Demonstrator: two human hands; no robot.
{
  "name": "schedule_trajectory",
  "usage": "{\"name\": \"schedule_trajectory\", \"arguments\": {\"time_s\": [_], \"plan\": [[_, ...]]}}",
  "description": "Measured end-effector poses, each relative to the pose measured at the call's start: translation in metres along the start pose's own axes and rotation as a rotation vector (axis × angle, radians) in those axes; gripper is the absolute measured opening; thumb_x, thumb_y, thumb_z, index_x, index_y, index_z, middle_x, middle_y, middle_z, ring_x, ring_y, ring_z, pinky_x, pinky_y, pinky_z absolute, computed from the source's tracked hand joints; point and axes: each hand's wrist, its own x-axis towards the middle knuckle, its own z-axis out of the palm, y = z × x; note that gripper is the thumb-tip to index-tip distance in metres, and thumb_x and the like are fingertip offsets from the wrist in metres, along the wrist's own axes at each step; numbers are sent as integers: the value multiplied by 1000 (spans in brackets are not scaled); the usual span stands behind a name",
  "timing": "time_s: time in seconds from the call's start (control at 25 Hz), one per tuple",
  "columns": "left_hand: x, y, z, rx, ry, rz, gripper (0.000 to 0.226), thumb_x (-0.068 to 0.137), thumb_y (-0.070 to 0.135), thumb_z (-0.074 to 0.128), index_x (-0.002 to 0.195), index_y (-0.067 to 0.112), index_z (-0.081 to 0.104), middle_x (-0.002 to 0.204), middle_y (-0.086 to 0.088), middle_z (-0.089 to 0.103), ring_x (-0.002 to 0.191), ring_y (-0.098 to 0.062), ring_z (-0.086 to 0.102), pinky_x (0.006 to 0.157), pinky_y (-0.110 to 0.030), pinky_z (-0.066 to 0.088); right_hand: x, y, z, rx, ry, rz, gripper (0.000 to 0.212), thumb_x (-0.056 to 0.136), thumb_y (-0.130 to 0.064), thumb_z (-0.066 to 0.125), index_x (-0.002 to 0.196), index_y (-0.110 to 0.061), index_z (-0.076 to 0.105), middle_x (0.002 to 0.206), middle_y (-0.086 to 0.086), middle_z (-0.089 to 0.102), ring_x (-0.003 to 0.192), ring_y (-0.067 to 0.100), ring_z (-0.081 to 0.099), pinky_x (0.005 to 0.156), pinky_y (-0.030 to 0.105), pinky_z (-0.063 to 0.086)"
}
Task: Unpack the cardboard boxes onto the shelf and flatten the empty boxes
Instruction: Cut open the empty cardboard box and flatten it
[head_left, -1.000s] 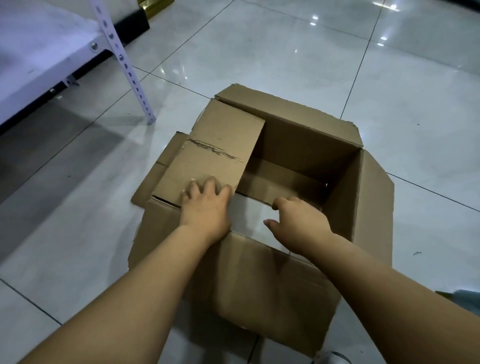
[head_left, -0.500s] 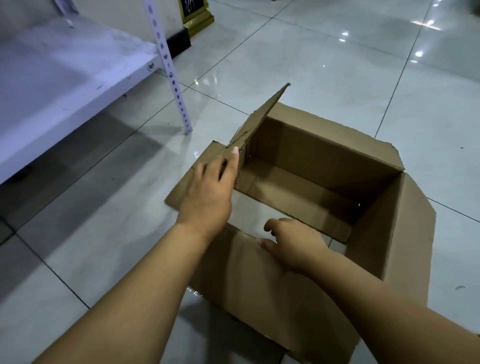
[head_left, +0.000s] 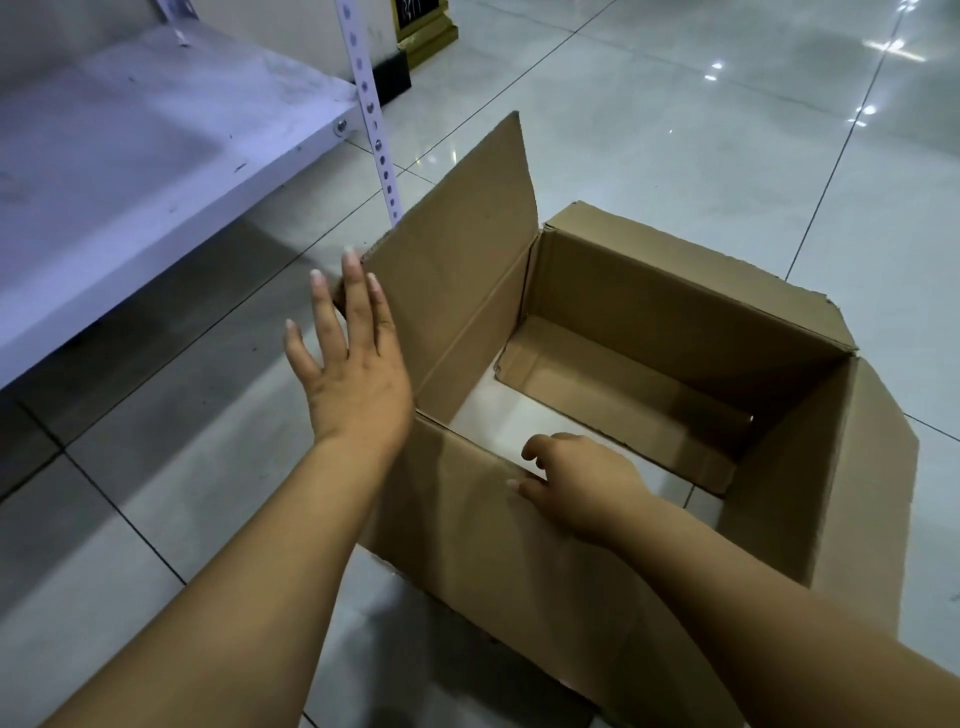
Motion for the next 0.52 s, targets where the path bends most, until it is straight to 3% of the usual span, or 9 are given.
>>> {"name": "schedule_trajectory", "arguments": {"time_s": [0.12,0.24,0.36,0.52], "plan": [[2,-7,18,13,-141,33,76,97,14,37,148,6,-18,147,-11,-43,137,-39,-33,110,-57,-13,2,0,3,-23,-26,15,41,95,-50,48,124,-22,53,119,0,59,107,21,57,86,37,52],[3,-10,31,-46,-351,183,74,93,5,35,150,10,-13,155,-10,-28,141,-32,-28,113,-52,-11,3,0,5,-41,-76,14,41,94,-50,50,123,-22,54,116,0,58,105,20,56,85,36,52],[3,-9,37,-189,-478,271,82,91,3,44,152,13,-11,159,-10,-17,146,-27,-14,118,-43,-2,5,-1,7,-45,-121,-5,36,93,-49,54,117,-22,55,110,0,59,98,19,56,82,35,52],[4,-7,40,-329,-575,285,91,88,0,52,152,17,-11,161,-7,-7,148,-25,1,114,-35,23,10,0,9,-60,-134,7,32,92,-46,56,112,-21,55,108,2,61,98,24,57,81,37,52]]}}
